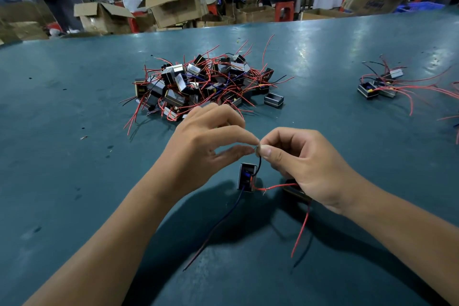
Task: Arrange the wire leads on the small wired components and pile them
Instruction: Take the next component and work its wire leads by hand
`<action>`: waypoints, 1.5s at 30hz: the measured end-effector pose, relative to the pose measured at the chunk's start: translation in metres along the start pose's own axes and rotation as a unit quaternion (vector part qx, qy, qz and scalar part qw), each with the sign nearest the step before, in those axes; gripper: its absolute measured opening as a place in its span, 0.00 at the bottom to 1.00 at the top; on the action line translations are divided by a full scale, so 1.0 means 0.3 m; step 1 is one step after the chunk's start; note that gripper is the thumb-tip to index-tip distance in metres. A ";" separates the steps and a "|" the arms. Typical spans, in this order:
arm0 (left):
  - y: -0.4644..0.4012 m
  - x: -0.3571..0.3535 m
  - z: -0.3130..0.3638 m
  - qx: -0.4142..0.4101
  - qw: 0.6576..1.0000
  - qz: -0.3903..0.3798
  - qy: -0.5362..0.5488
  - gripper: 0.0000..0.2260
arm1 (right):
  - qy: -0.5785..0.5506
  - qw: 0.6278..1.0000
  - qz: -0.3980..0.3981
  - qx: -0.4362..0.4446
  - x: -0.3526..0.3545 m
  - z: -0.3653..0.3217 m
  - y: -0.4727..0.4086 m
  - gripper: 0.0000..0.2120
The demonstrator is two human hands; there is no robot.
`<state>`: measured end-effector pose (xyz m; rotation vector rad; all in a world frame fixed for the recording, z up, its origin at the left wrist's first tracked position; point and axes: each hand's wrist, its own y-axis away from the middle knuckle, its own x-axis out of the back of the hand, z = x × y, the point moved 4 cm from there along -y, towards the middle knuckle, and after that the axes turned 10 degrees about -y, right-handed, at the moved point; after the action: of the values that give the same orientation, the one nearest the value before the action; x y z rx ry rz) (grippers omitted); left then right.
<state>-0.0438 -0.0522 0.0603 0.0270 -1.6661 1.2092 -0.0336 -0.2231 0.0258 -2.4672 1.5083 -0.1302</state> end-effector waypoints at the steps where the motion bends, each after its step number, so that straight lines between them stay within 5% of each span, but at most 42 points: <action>1: -0.001 0.003 0.002 -0.008 1.000 0.001 -0.016 0.04 | -0.001 1.000 0.000 -0.001 -0.001 0.000 0.000 0.05; 17: 0.002 -0.001 0.012 -0.054 0.994 -0.005 -0.093 0.10 | 0.035 0.999 0.007 -0.004 0.002 -0.001 0.000 0.06; 23: 0.007 -0.034 0.010 0.096 0.988 -0.061 0.108 0.06 | 0.117 0.992 0.026 0.047 0.010 -0.003 0.005 0.05; 27: 0.026 -0.089 -0.002 0.305 0.893 -0.095 0.316 0.09 | 0.158 0.984 0.038 0.068 0.008 -0.007 0.010 0.05; 29: 0.032 -0.102 -0.009 0.344 0.868 -0.094 0.345 0.10 | 0.140 0.987 0.044 0.059 0.013 -0.009 0.007 0.05; 32: 0.030 -0.063 -0.039 0.294 0.907 -0.042 0.298 0.07 | 0.097 0.993 0.058 0.035 0.019 -0.009 0.002 0.06; 36: 0.012 -0.007 -0.027 0.084 0.987 -0.018 0.136 0.06 | 0.051 0.998 0.047 0.008 0.017 -0.009 0.000 0.06; 45: 0.001 -0.006 -0.003 -0.002 1.000 0.005 -0.003 0.05 | 0.033 0.999 0.009 -0.011 0.003 -0.013 0.004 0.05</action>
<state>-0.0426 -0.0523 0.0587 0.0206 -1.6747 1.2148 -0.0351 -0.2249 0.0291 -2.4880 1.5665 -0.1951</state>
